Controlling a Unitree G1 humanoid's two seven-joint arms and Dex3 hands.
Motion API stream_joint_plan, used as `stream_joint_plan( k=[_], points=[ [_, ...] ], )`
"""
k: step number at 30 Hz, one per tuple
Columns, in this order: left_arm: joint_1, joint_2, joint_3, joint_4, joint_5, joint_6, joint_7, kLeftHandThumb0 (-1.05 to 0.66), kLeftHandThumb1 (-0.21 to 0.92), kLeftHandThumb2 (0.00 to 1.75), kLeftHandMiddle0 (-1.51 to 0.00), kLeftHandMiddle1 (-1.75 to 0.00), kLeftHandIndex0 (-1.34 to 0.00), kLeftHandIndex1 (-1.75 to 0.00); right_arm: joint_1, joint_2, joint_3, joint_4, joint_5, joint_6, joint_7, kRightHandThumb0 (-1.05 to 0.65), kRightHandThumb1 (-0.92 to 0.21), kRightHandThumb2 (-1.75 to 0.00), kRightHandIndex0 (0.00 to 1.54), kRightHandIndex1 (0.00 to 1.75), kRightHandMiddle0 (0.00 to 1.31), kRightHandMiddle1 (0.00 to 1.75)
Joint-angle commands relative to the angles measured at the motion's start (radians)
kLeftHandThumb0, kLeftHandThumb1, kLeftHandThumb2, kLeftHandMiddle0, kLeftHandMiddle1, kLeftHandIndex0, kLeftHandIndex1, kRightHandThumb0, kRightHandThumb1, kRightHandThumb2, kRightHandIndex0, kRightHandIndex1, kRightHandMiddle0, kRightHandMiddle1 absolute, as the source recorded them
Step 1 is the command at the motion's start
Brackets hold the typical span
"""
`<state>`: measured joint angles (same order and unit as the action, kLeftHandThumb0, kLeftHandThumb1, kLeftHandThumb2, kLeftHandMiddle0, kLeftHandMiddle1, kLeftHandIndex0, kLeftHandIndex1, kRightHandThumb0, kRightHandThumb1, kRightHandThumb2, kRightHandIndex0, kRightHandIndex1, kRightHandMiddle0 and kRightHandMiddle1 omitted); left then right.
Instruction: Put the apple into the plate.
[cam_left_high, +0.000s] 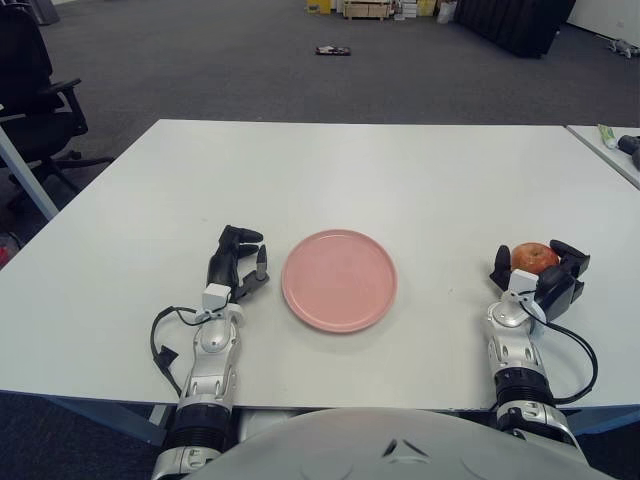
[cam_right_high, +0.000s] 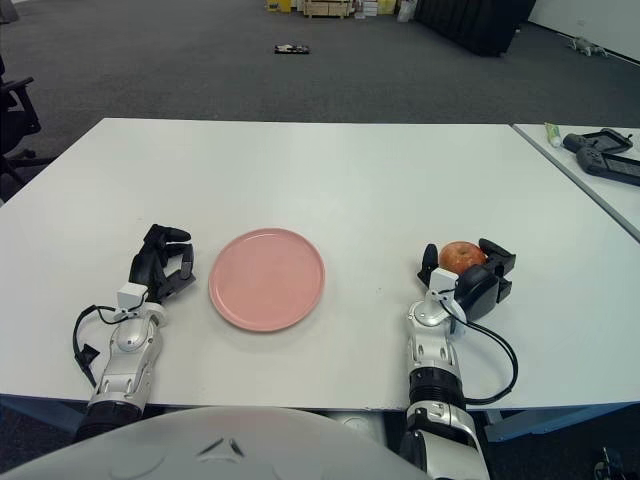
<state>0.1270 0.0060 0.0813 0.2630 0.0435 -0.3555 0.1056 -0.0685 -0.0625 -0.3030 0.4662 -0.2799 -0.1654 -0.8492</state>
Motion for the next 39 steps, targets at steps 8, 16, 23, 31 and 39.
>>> stream_joint_plan(
  k=[8,16,23,31,39],
  points=[
    [-0.007,-0.003,0.01,0.0,0.004,0.004,0.014,-0.39,0.65,0.91,-0.63,-1.61,-0.36,-1.75,-0.026,-0.012,-0.021,0.019,-0.002,-0.001,-0.057,-0.01,-0.06,-1.61,0.81,1.72,0.58,1.74],
    [-0.01,-0.008,0.015,0.001,-0.002,0.007,0.014,-0.39,0.65,0.91,-0.62,-1.63,-0.36,-1.75,-0.038,-0.019,-0.04,0.064,0.011,-0.135,-0.126,0.0,-0.01,-1.64,0.88,1.66,0.61,1.75],
    [-0.012,-0.008,0.018,0.004,0.002,0.007,0.018,-0.39,0.65,0.91,-0.62,-1.61,-0.36,-1.75,-0.035,-0.014,-0.05,0.09,0.006,-0.288,-0.179,0.0,0.0,-1.66,0.88,1.66,0.61,1.75],
    [-0.012,-0.004,0.017,0.004,0.008,0.008,0.019,-0.39,0.64,0.92,-0.62,-1.62,-0.37,-1.75,-0.046,-0.017,-0.058,0.127,0.0,-0.39,-0.22,0.0,0.01,-1.66,0.89,1.66,0.62,1.75],
    [-0.015,0.0,0.016,0.01,0.011,0.0,0.018,-0.39,0.64,0.92,-0.63,-1.64,-0.37,-1.75,-0.047,-0.032,-0.053,0.155,-0.031,-0.529,-0.267,0.0,0.04,-1.69,0.91,1.65,0.64,1.75]
  ],
)
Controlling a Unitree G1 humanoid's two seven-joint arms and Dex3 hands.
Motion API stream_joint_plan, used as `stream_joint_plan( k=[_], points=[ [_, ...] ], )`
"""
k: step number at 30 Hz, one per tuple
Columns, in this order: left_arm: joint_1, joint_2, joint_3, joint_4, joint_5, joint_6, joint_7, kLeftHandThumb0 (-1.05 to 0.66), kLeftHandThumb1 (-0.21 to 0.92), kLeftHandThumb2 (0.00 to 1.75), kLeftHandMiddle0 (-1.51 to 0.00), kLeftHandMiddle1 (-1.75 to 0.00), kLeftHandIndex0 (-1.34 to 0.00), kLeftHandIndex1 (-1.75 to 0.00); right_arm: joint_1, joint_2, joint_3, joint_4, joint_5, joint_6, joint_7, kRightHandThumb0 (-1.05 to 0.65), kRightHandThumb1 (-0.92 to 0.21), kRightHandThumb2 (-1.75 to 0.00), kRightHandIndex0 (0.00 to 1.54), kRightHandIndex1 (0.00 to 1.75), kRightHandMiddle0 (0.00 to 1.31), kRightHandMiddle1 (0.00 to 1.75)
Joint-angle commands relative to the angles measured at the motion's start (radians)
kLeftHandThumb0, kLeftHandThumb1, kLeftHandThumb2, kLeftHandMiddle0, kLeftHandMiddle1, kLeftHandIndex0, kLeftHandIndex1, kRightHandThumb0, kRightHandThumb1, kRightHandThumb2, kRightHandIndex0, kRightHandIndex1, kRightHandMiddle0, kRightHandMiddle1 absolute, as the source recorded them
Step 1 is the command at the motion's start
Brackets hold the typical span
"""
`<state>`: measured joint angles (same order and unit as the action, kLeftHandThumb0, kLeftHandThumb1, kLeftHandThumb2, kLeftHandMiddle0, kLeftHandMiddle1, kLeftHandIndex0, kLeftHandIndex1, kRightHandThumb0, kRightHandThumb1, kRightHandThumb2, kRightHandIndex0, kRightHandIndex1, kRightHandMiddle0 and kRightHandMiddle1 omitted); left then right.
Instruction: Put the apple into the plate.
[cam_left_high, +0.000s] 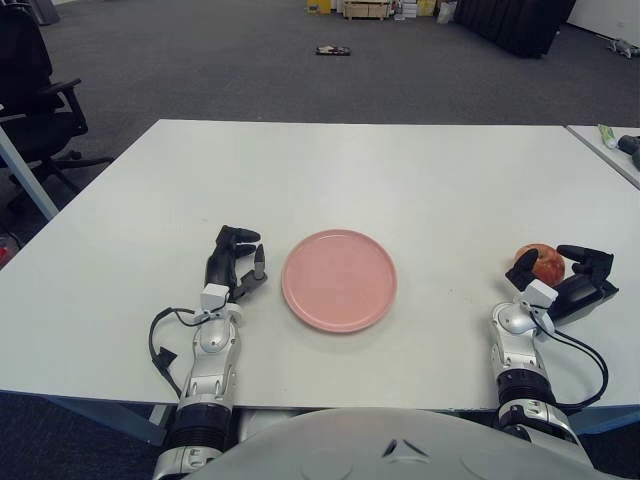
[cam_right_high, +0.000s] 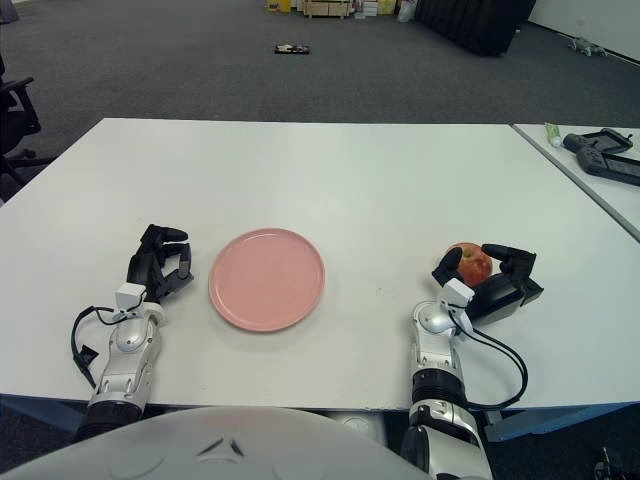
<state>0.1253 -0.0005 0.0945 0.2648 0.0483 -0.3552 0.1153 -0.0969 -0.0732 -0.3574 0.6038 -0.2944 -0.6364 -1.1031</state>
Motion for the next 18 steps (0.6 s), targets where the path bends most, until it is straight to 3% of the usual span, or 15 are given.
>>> stream_joint_plan(
  k=[1,18],
  points=[
    [-0.014,0.007,0.003,0.01,0.006,-0.003,0.008,-0.39,0.64,0.92,-0.63,-1.64,-0.37,-1.75,-0.019,-0.023,0.002,0.023,-0.018,-0.074,-0.015,0.0,0.04,-1.7,0.92,1.65,0.64,1.75],
    [-0.02,0.006,0.005,0.015,0.003,0.0,0.008,-0.39,0.64,0.91,-0.6,-1.61,-0.36,-1.75,-0.027,-0.024,-0.003,0.027,-0.015,-0.184,-0.015,0.0,0.07,-1.72,0.94,1.64,0.66,1.75]
  ],
)
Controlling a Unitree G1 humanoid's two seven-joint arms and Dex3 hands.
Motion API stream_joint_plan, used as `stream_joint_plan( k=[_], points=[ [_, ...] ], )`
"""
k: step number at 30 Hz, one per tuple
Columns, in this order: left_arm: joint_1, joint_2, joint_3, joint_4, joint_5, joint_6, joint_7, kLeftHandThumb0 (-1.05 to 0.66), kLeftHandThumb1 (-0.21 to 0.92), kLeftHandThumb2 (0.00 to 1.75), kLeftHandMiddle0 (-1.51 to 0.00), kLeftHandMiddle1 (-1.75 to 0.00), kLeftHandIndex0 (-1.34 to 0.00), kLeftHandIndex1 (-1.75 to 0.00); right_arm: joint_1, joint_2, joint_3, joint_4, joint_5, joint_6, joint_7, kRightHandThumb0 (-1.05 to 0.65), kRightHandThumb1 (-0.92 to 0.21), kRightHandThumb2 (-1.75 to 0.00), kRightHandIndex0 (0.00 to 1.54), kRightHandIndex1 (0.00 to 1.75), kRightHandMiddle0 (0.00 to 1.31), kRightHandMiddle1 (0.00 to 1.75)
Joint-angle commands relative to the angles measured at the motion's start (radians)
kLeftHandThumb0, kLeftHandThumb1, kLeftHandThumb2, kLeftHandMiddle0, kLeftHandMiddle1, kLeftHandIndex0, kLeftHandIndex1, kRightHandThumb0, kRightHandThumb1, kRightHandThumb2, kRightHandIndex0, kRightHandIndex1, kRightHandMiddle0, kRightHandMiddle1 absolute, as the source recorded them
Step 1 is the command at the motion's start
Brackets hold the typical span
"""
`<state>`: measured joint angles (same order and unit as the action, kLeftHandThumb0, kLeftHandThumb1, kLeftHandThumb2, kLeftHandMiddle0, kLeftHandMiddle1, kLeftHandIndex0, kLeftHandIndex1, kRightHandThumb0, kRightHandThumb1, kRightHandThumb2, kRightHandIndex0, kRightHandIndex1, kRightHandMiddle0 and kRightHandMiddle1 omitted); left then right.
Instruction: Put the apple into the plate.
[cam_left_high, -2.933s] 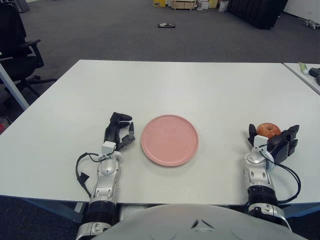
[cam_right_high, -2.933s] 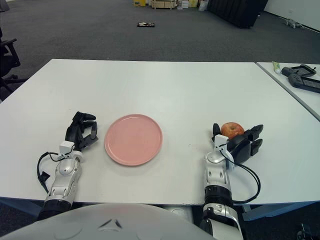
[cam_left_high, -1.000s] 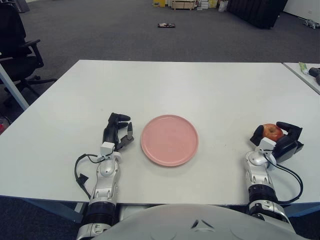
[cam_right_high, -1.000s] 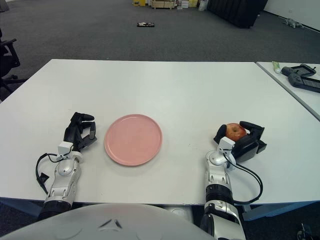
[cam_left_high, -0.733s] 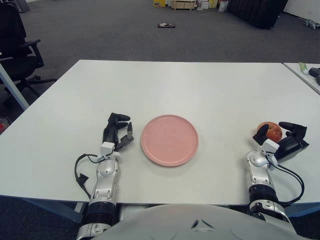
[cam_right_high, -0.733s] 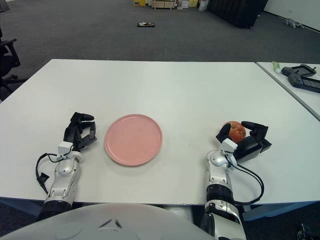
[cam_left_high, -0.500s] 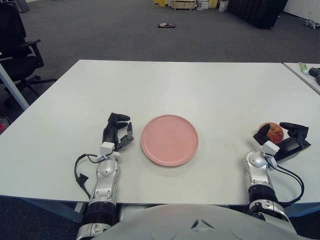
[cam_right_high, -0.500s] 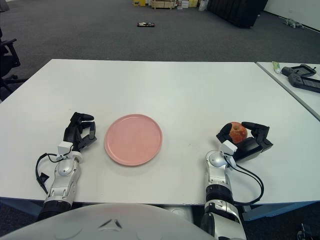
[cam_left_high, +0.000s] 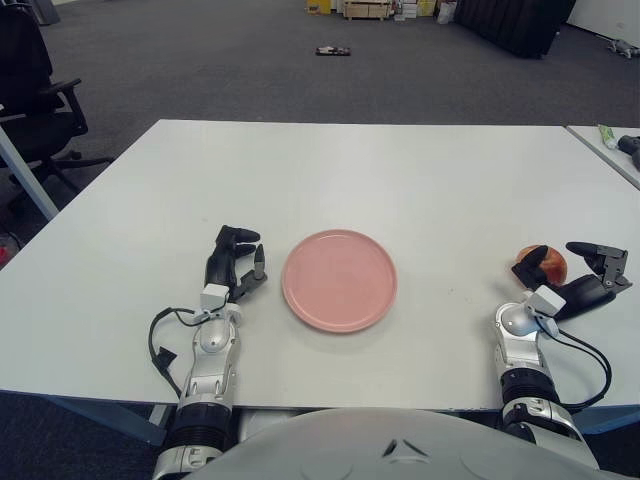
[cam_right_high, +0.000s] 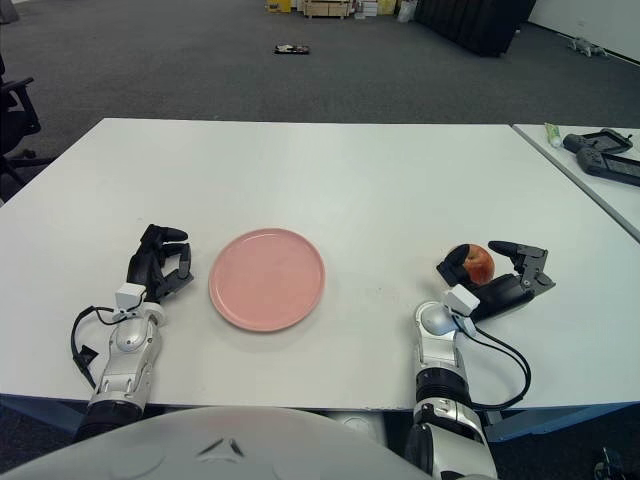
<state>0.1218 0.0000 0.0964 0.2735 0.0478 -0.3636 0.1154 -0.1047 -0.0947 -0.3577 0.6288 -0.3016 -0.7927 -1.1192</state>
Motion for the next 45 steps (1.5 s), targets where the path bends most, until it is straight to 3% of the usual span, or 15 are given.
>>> stream_joint_plan(
  k=[1,12,22,25,26,28,29,30,31,34,37,39,41,45],
  points=[
    [-0.017,0.006,0.003,0.006,0.003,0.009,0.007,-0.39,0.64,0.91,-0.6,-1.6,-0.36,-1.75,-0.02,-0.003,-0.003,0.004,-0.008,-0.032,0.003,0.0,0.07,-1.72,0.94,1.64,0.66,1.75],
    [-0.016,0.007,0.003,0.003,0.0,0.013,0.004,-0.39,0.65,0.91,-0.6,-1.6,-0.36,-1.75,-0.022,-0.007,-0.001,0.002,-0.021,-0.154,0.029,0.0,0.07,-1.72,0.94,1.64,0.67,1.75],
    [-0.015,0.007,0.003,0.005,-0.008,0.002,-0.004,-0.39,0.66,0.89,-0.62,-1.62,-0.35,-1.75,-0.019,0.003,-0.006,-0.03,-0.021,-0.168,0.061,0.0,0.04,-1.69,0.92,1.64,0.65,1.75],
    [-0.016,0.007,0.003,0.006,-0.013,0.002,-0.008,-0.39,0.66,0.89,-0.61,-1.62,-0.35,-1.75,0.013,0.009,0.019,-0.11,-0.031,-0.068,0.124,0.0,0.03,-1.7,0.9,1.69,0.64,1.73],
    [-0.016,0.007,0.003,0.007,-0.014,0.001,-0.009,-0.39,0.66,0.89,-0.62,-1.61,-0.35,-1.75,0.022,0.012,0.025,-0.137,-0.036,-0.038,0.139,0.0,-0.1,-1.55,0.75,1.71,0.58,1.74],
    [-0.016,0.006,0.002,0.006,-0.013,0.002,-0.007,-0.39,0.66,0.89,-0.62,-1.6,-0.35,-1.75,0.047,0.024,0.039,-0.216,-0.055,0.063,0.176,0.0,-0.29,-1.34,0.59,1.73,0.48,1.71],
    [-0.015,0.006,0.001,0.004,-0.013,0.003,-0.006,-0.39,0.66,0.89,-0.62,-1.6,-0.35,-1.75,0.065,0.03,0.049,-0.269,-0.072,0.135,0.203,0.0,-0.44,-1.14,0.49,1.73,0.39,1.67],
    [-0.015,0.005,0.001,0.003,-0.012,0.003,-0.005,-0.39,0.66,0.89,-0.62,-1.6,-0.35,-1.75,0.078,0.036,0.056,-0.309,-0.084,0.189,0.224,-0.12,-0.4,-1.15,0.32,1.67,0.25,1.55],
    [-0.015,0.005,0.0,0.003,-0.011,0.004,-0.005,-0.39,0.66,0.89,-0.62,-1.59,-0.35,-1.75,0.097,0.041,0.067,-0.361,-0.099,0.262,0.257,-0.16,-0.37,-1.17,0.25,1.65,0.2,1.5],
    [-0.014,0.006,-0.001,0.001,-0.01,0.01,-0.004,-0.39,0.66,0.89,-0.62,-1.59,-0.35,-1.75,0.145,0.045,0.092,-0.48,-0.151,0.476,0.359,-0.4,-0.35,-1.13,0.08,1.25,0.06,1.06],
    [-0.013,0.007,-0.003,-0.002,-0.005,0.015,-0.003,-0.38,0.67,0.88,-0.62,-1.59,-0.35,-1.75,0.176,0.048,0.108,-0.573,-0.216,0.665,0.441,-0.65,-0.43,-0.96,0.02,0.58,0.02,0.42],
    [-0.012,0.009,-0.004,-0.004,-0.001,0.016,-0.002,-0.38,0.67,0.88,-0.63,-1.6,-0.35,-1.75,0.19,0.048,0.12,-0.629,-0.262,0.78,0.497,-0.75,-0.47,-0.89,0.01,0.31,0.01,0.21],
    [-0.011,0.009,-0.005,-0.005,0.001,0.016,-0.001,-0.39,0.66,0.89,-0.63,-1.61,-0.35,-1.75,0.187,0.042,0.127,-0.654,-0.293,0.872,0.544,-0.83,-0.51,-0.81,0.0,0.16,0.0,0.11],
    [-0.01,0.008,-0.005,-0.007,0.001,0.014,0.0,-0.39,0.66,0.9,-0.62,-1.63,-0.36,-1.75,0.183,0.035,0.145,-0.691,-0.338,1.004,0.609,-0.94,-0.57,-0.66,0.0,0.03,0.0,0.02]
  ],
)
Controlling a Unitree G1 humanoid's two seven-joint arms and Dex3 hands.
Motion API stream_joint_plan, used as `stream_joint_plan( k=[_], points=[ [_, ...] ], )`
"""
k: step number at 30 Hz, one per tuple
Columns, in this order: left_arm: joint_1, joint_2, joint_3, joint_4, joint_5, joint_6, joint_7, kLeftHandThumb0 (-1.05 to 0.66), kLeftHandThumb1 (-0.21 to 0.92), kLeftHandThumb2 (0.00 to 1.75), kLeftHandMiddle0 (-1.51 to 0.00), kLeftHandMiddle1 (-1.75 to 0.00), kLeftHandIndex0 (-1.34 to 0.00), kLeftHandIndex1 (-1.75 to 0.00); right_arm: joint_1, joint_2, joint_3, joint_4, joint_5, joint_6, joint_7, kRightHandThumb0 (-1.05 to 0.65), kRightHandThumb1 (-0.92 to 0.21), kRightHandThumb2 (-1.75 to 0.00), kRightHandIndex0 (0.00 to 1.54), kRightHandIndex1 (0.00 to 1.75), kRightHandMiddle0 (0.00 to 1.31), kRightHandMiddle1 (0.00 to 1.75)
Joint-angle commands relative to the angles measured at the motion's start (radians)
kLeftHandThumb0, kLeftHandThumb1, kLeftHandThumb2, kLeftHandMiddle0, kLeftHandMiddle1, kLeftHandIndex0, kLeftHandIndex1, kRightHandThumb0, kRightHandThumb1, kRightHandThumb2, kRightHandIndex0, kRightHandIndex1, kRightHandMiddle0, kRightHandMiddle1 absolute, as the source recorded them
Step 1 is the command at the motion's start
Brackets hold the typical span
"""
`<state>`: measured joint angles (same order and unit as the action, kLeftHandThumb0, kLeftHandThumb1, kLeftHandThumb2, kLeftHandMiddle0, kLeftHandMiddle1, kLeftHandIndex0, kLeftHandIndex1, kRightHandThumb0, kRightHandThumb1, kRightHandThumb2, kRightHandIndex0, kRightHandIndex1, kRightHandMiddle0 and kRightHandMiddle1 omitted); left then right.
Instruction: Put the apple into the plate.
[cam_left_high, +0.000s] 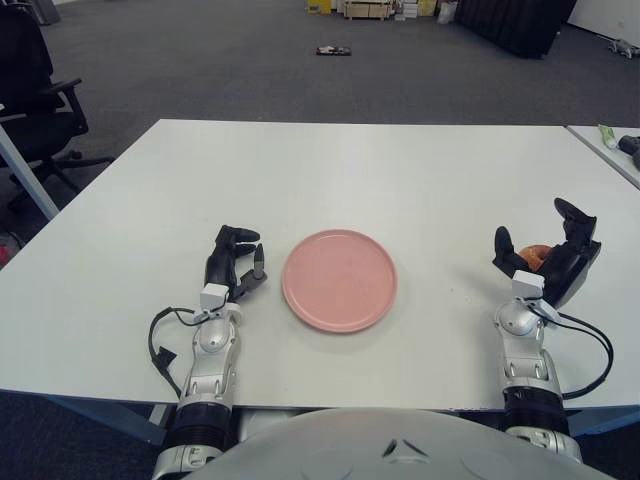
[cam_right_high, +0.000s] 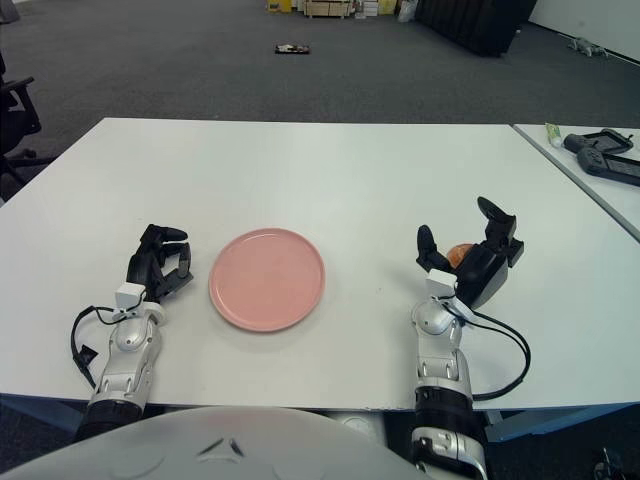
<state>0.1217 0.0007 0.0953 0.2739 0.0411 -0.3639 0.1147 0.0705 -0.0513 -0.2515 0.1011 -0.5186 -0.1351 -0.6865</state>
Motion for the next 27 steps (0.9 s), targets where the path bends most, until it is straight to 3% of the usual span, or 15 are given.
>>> stream_joint_plan(
  k=[1,11,18,27],
  points=[
    [-0.009,0.006,-0.004,-0.007,0.008,0.014,0.002,-0.39,0.65,0.9,-0.62,-1.63,-0.36,-1.75,0.009,-0.011,0.046,-0.174,-0.138,0.38,0.194,-0.96,-0.58,-0.63,0.0,0.02,0.0,0.01],
    [-0.004,-0.002,-0.001,-0.011,0.004,0.011,0.006,-0.39,0.65,0.9,-0.6,-1.62,-0.36,-1.75,0.001,-0.031,0.102,-0.239,-0.258,0.601,0.29,-1.05,-0.66,-0.44,0.0,0.0,0.0,0.0],
    [0.005,-0.001,-0.004,-0.022,0.018,0.014,0.012,-0.39,0.66,0.9,-0.61,-1.62,-0.36,-1.75,-0.023,-0.061,0.156,-0.263,-0.348,0.833,0.41,-1.04,-0.66,-0.42,0.0,0.0,0.0,0.0],
    [0.007,-0.002,-0.004,-0.027,0.022,0.026,0.019,-0.39,0.65,0.91,-0.61,-1.63,-0.36,-1.75,-0.052,-0.111,0.162,-0.199,-0.341,0.93,0.452,-1.05,-0.68,-0.42,0.0,0.0,0.0,0.0]
  ],
)
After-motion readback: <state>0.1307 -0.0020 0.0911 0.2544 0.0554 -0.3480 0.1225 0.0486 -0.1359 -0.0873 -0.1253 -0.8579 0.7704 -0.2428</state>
